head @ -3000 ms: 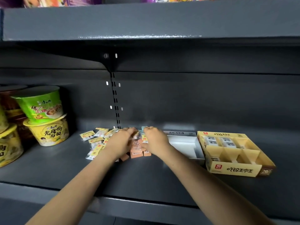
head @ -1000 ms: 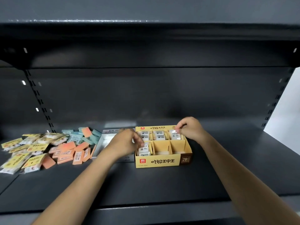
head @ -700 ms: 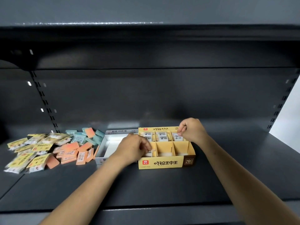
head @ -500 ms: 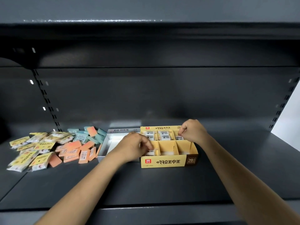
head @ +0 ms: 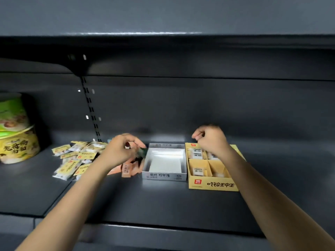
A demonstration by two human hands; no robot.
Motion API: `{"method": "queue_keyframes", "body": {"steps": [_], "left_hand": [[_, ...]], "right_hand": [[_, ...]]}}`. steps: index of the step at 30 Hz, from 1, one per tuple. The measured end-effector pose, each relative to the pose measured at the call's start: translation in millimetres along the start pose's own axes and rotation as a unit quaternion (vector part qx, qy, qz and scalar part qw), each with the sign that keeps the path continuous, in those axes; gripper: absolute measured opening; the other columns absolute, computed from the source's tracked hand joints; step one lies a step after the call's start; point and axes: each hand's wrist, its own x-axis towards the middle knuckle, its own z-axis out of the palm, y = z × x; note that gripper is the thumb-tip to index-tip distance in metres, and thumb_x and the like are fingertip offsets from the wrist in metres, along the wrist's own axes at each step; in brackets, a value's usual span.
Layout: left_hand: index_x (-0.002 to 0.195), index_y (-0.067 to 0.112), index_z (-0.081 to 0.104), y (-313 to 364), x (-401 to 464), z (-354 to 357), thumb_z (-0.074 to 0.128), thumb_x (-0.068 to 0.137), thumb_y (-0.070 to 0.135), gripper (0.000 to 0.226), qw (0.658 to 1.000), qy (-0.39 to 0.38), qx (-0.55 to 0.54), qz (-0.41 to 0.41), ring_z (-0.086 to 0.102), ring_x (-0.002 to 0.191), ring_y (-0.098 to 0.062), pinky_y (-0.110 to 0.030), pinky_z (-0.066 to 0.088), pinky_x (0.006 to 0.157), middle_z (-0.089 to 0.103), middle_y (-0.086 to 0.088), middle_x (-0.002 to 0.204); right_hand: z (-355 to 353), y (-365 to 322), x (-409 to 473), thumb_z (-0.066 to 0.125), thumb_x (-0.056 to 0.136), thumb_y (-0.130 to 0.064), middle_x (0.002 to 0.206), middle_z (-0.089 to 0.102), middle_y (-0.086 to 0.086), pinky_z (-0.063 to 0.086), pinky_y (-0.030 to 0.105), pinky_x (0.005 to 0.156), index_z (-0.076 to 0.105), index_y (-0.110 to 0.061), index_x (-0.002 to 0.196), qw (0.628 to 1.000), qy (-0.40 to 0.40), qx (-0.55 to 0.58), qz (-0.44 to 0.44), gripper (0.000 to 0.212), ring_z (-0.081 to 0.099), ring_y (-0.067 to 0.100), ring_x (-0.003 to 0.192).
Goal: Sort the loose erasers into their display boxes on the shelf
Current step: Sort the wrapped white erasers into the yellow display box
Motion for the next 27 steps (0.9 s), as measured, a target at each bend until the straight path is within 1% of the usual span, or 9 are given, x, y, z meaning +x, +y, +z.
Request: {"method": "queue_keyframes", "body": {"steps": [4, 8, 12, 15, 18, 21, 23, 25, 27], "left_hand": [[0.074, 0.037, 0.067, -31, -14, -34, 0.065, 0.081, 0.006, 0.032, 0.999, 0.021, 0.021, -0.025, 0.058, 0.081, -0.002, -0.016, 0.04, 0.071, 0.067, 0.01, 0.087], [0.073, 0.03, 0.068, -56, -29, -65, 0.063, 0.082, 0.003, 0.03, 0.997, 0.047, 0.016, -0.065, 0.056, 0.07, 0.008, -0.003, 0.039, 0.061, 0.067, 0.018, 0.075], [0.073, 0.031, 0.068, -75, -44, -92, 0.063, 0.082, 0.005, 0.028, 0.995, 0.049, 0.032, -0.079, 0.054, 0.067, 0.007, -0.006, 0.039, 0.062, 0.066, 0.019, 0.076], [0.077, 0.029, 0.069, -88, -51, -109, 0.064, 0.083, 0.009, 0.022, 0.993, 0.053, 0.05, -0.091, 0.056, 0.068, 0.001, -0.017, 0.042, 0.065, 0.065, 0.017, 0.078], [0.079, 0.026, 0.069, -101, -58, -122, 0.064, 0.083, 0.01, 0.018, 0.992, 0.051, 0.056, -0.105, 0.056, 0.061, 0.004, -0.011, 0.042, 0.057, 0.065, 0.02, 0.072], [0.075, 0.031, 0.068, -115, -64, -132, 0.067, 0.08, 0.009, 0.023, 0.991, 0.041, 0.067, -0.112, 0.056, 0.059, 0.003, -0.007, 0.041, 0.055, 0.068, 0.015, 0.078], [0.076, 0.031, 0.066, -125, -68, -135, 0.07, 0.078, 0.01, 0.021, 0.99, 0.03, 0.076, -0.113, 0.057, 0.062, -0.003, -0.007, 0.041, 0.057, 0.069, 0.009, 0.083], [0.083, 0.03, 0.067, -136, -71, -135, 0.075, 0.074, 0.014, 0.02, 0.99, 0.005, 0.079, -0.114, 0.063, 0.076, -0.012, -0.004, 0.041, 0.062, 0.069, 0.004, 0.091], [0.09, 0.031, 0.066, -146, -74, -134, 0.081, 0.068, 0.019, 0.029, 0.99, -0.048, 0.061, -0.116, 0.063, 0.09, -0.008, -0.002, 0.04, 0.074, 0.068, 0.007, 0.1]], "right_hand": [[29, -34, 3, 0.051, 0.077, 0.002, 0.087, 0.068, -0.004, 0.054, 0.033, 0.085, 0.073, -0.016, 0.083, 0.999, -0.023, 0.027, -0.026, 0.029, 0.063, 0.018, 0.091], [61, -70, 6, 0.049, 0.073, 0.002, 0.087, 0.072, 0.001, 0.055, 0.032, 0.081, 0.074, -0.015, 0.08, 0.996, -0.048, 0.034, -0.061, 0.031, 0.066, 0.021, 0.087], [90, -108, 4, 0.047, 0.073, 0.003, 0.086, 0.074, 0.002, 0.055, 0.031, 0.078, 0.075, -0.014, 0.08, 0.994, -0.069, 0.038, -0.076, 0.034, 0.067, 0.019, 0.085], [110, -136, -2, 0.047, 0.071, 0.004, 0.084, 0.074, 0.0, 0.056, 0.031, 0.078, 0.076, -0.017, 0.077, 0.991, -0.083, 0.04, -0.094, 0.036, 0.067, 0.018, 0.084], [129, -163, -12, 0.049, 0.074, 0.003, 0.089, 0.073, -0.002, 0.054, 0.03, 0.081, 0.076, -0.018, 0.08, 0.986, -0.109, 0.039, -0.117, 0.034, 0.065, 0.016, 0.088], [149, -186, -24, 0.049, 0.076, -0.001, 0.095, 0.072, -0.007, 0.05, 0.025, 0.08, 0.076, -0.021, 0.085, 0.981, -0.139, 0.025, -0.131, 0.035, 0.061, 0.012, 0.093], [163, -197, -30, 0.048, 0.08, 0.0, 0.101, 0.071, -0.005, 0.05, 0.025, 0.078, 0.075, -0.018, 0.091, 0.975, -0.163, 0.037, -0.145, 0.034, 0.06, 0.012, 0.091], [175, -207, -35, 0.052, 0.083, -0.001, 0.103, 0.07, -0.005, 0.052, 0.028, 0.078, 0.074, -0.016, 0.093, 0.971, -0.175, 0.046, -0.159, 0.029, 0.059, 0.01, 0.084], [184, -213, -38, 0.06, 0.085, -0.008, 0.105, 0.069, -0.004, 0.052, 0.031, 0.085, 0.074, -0.015, 0.095, 0.965, -0.19, 0.042, -0.173, 0.018, 0.059, 0.01, 0.086]]}}
